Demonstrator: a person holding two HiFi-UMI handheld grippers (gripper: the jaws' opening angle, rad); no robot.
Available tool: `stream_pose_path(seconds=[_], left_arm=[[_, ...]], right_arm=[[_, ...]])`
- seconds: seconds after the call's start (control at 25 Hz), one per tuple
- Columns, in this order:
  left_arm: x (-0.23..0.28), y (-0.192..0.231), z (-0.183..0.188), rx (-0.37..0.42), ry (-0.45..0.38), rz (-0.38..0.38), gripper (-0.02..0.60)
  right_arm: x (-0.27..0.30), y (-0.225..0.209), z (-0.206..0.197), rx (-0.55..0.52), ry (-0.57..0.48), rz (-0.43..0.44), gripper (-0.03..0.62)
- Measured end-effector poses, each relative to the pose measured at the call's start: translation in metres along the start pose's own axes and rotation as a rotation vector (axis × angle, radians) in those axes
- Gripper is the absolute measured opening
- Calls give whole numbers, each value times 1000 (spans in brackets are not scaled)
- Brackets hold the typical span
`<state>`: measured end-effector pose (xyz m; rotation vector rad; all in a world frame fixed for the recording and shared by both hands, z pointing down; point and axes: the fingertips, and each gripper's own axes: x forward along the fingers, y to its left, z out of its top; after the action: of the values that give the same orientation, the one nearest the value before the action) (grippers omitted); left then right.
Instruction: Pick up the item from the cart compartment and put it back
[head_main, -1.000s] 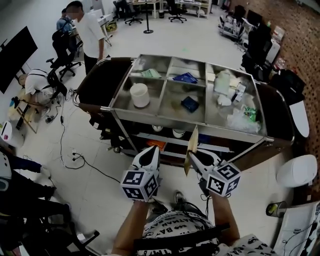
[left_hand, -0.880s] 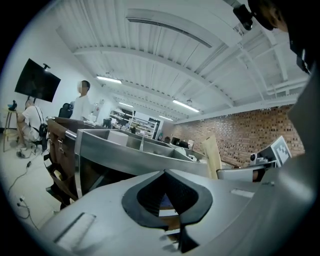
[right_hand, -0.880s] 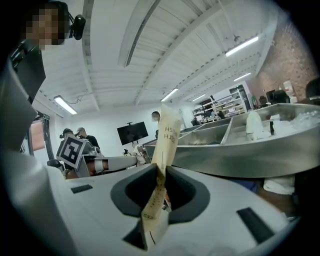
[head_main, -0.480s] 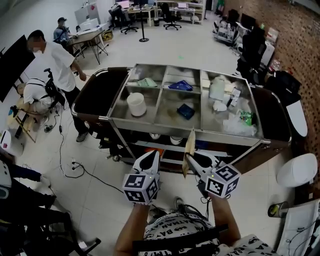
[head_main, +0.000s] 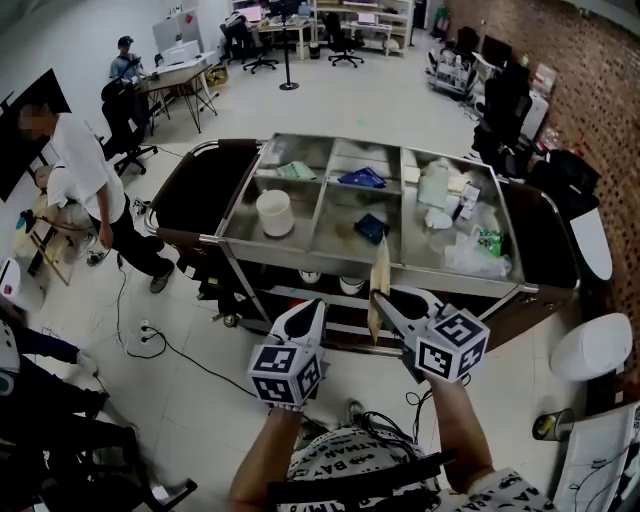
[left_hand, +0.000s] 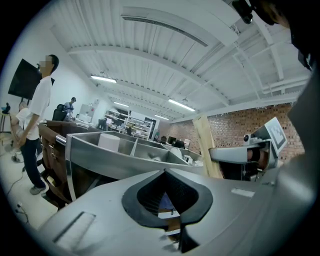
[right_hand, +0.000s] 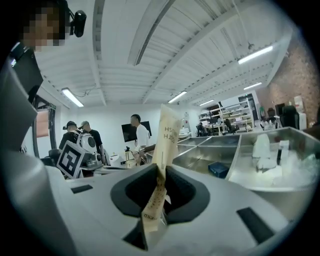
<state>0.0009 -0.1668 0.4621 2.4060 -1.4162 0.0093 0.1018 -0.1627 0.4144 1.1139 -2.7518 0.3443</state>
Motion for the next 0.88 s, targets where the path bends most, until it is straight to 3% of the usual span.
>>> stream_pose_path(seconds=[0.24,0.6,0.88], left_arm=[[5,-1,22,27,-31,3,0],[10,-3,47,57,-56,5,0],[15,-4,61,60,-83,-2,0]], right_arm=[[1,-9,49,-97,-15,4,67],[9,-16,97,-141,-18,19,67],[43,-39,124,-141,50,30,67]])
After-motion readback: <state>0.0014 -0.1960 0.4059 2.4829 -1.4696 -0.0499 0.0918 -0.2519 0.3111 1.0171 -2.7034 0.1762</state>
